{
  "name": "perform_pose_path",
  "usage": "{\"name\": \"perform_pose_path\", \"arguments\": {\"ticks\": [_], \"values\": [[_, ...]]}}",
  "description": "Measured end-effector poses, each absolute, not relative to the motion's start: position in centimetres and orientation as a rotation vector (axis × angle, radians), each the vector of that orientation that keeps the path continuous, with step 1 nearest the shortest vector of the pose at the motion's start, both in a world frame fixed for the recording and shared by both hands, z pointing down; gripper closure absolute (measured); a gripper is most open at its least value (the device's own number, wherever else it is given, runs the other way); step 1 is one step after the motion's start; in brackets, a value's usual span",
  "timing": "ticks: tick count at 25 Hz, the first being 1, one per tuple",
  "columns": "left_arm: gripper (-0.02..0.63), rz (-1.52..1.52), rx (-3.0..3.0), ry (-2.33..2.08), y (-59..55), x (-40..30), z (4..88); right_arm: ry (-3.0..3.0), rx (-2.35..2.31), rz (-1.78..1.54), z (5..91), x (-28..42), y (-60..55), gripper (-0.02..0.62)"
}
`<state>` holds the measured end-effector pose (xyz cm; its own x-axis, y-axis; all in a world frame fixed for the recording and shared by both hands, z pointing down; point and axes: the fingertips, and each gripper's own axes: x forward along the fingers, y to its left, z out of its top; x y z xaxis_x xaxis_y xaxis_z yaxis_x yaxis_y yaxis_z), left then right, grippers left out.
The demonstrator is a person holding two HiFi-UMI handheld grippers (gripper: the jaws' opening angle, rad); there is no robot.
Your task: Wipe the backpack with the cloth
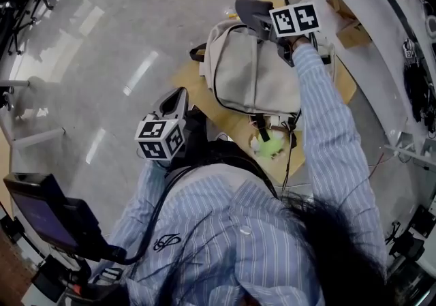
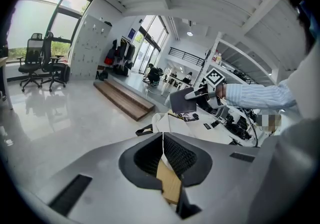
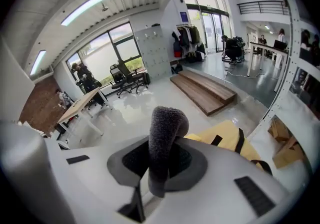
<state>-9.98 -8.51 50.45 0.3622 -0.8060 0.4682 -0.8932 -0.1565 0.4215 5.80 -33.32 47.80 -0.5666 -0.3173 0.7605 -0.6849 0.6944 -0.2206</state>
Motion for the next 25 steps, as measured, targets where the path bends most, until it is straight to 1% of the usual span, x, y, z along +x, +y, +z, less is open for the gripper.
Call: {"name": "perform_pose_path", "arguments": {"ticks": [4,8,16,25], "values": [[0.597,0.185,1.983,-1.458,-8.4,-10.0,50.7,-2.111,0.729,0.607,50.3,5.7,-33.4,0.54],[0.597,0.194,1.982,-1.453,-8.4,-10.0,50.8,-2.129,0.657,0.639,51.6,4.3,-30.7,0.54],[0.597,0.189,1.994,-1.443,-8.3,-9.8,50.5,-2.171,0.504,0.633,51.8,2.1,-23.0,0.54],[0.597,0.197,2.027,-1.401,-7.5,-8.1,50.7,-2.209,0.395,0.714,52.7,1.9,-12.4,0.54]]}}
